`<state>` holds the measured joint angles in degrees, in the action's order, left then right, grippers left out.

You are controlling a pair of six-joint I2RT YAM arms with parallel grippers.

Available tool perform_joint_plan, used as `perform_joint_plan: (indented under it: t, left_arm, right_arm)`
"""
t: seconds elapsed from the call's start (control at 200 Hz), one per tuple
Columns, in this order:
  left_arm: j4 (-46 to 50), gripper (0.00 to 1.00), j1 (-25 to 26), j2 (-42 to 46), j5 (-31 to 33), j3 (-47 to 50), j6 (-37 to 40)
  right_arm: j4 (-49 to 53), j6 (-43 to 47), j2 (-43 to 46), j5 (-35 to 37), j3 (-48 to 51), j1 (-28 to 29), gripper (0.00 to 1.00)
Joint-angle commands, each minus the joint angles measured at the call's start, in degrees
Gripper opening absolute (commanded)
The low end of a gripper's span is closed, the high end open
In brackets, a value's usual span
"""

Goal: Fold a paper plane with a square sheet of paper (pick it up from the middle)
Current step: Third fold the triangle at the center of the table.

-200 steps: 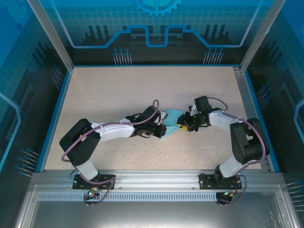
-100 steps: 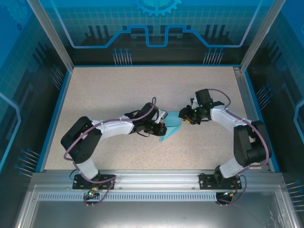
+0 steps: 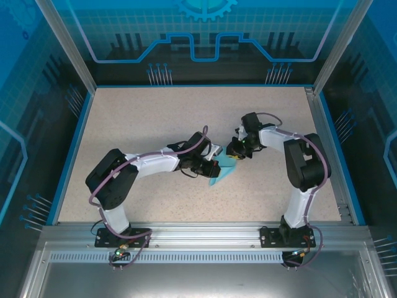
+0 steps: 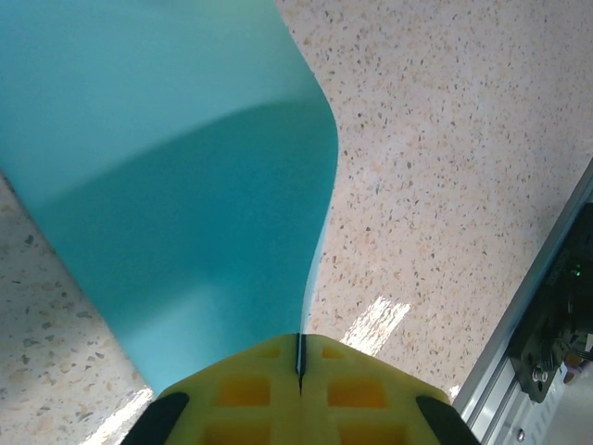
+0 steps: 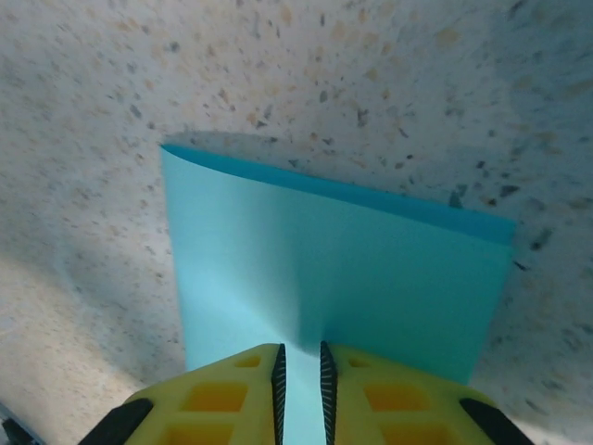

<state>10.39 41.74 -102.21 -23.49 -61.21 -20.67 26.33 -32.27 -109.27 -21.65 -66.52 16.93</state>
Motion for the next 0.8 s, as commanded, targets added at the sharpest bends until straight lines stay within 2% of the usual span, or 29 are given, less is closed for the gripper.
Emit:
perform_joint_plan:
  t: [0.0, 0.525, 0.795]
  left_arm:
    - [2.25, 0.04, -0.04, -1.53, -3.17, -2.06, 0.28]
    - [4.24, 0.08, -0.09, -3.01, -3.13, -3.97, -0.58]
    - [4.13, 0.07, -2.23, -3.99, 0.21, -2.53, -3.15]
  right_arm:
    - [3.05, 5.12, -2.72, -1.76, -3.18, 1.76, 0.20]
    - [8.80, 17.58, -11.05, -7.32, -11.65, 4.97, 0.22]
    - [9.40, 17.02, -11.80, -5.16, -12.49, 5.13, 0.23]
